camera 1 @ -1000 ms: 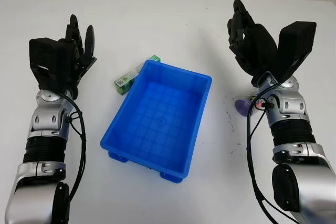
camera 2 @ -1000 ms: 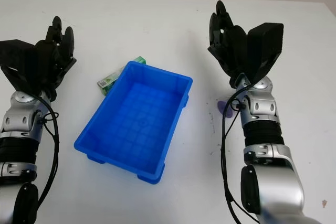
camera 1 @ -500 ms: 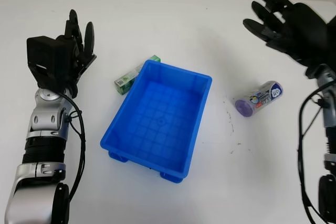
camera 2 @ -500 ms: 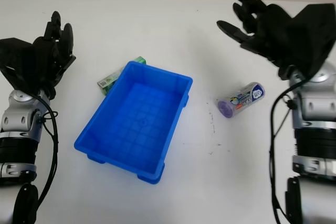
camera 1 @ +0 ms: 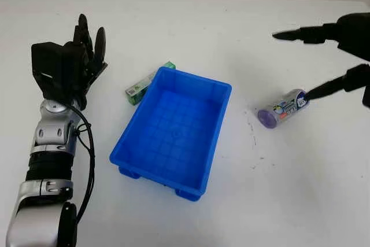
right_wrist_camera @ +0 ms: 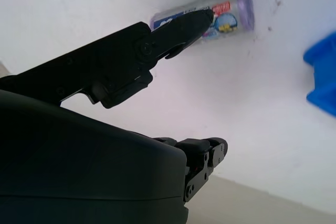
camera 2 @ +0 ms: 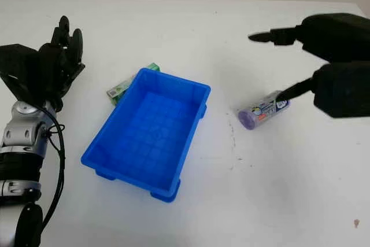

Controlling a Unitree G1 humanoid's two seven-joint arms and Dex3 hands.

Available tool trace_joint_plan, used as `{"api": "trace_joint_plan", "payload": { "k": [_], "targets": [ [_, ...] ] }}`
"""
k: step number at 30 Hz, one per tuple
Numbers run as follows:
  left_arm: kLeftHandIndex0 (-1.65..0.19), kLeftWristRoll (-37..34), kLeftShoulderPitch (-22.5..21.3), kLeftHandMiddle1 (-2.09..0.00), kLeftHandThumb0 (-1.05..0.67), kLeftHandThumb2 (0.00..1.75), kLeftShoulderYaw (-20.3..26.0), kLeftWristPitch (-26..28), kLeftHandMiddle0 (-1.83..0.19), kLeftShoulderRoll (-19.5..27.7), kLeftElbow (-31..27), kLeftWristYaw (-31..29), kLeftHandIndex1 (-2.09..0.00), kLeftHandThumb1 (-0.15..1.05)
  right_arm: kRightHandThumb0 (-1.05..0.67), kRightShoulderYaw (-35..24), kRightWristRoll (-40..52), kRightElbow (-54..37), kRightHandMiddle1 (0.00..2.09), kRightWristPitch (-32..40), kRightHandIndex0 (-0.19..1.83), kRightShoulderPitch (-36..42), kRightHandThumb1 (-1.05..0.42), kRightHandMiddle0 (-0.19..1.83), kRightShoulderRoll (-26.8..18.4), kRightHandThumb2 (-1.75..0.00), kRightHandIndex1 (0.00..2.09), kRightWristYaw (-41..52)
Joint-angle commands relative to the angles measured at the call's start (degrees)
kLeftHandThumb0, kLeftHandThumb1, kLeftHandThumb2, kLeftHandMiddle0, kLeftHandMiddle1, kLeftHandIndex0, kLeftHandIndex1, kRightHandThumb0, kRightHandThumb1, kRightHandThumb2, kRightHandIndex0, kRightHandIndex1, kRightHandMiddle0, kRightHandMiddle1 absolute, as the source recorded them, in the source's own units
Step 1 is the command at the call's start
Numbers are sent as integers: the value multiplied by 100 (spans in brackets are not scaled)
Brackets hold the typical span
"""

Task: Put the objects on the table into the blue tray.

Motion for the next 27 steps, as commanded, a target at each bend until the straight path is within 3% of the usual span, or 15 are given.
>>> {"api": "trace_joint_plan", "payload": {
  "k": [1, 6, 17, 24, 27],
  "targets": [
    [19, -13, -27, 0, -77, 64, 9, -90, 19, 62, 9, -24, 0, 105, -52, 59, -71, 83, 3, -247, 17, 70, -86, 22, -114, -7, 3, -69],
    [19, 6, 13, 0, -77, 64, 21, -82, 19, 68, -29, -2, 0, 105, -49, 293, -489, 517, 5, -893, 19, 154, -87, 23, -12, -6, 5, -430],
    [19, 128, 86, 0, -79, 63, -38, 129, 19, 103, -189, 20, 0, 105, -44, 786, -749, 889, 6, -804, 18, 304, -90, 23, 550, -6, 5, -817],
    [19, 123, 145, 0, -78, 63, -4, 106, 19, 108, -266, 27, 0, 105, -37, 1118, -1142, 1914, 10, -1892, 33, 299, -90, 38, 903, -6, 12, -1899],
    [19, 154, 165, 0, -78, 64, -21, 137, 19, 116, -279, 45, 0, 105, -36, 1262, -1526, 2354, 14, -2368, 49, 189, -91, 48, 967, -6, 20, -2532]
  ]
}}
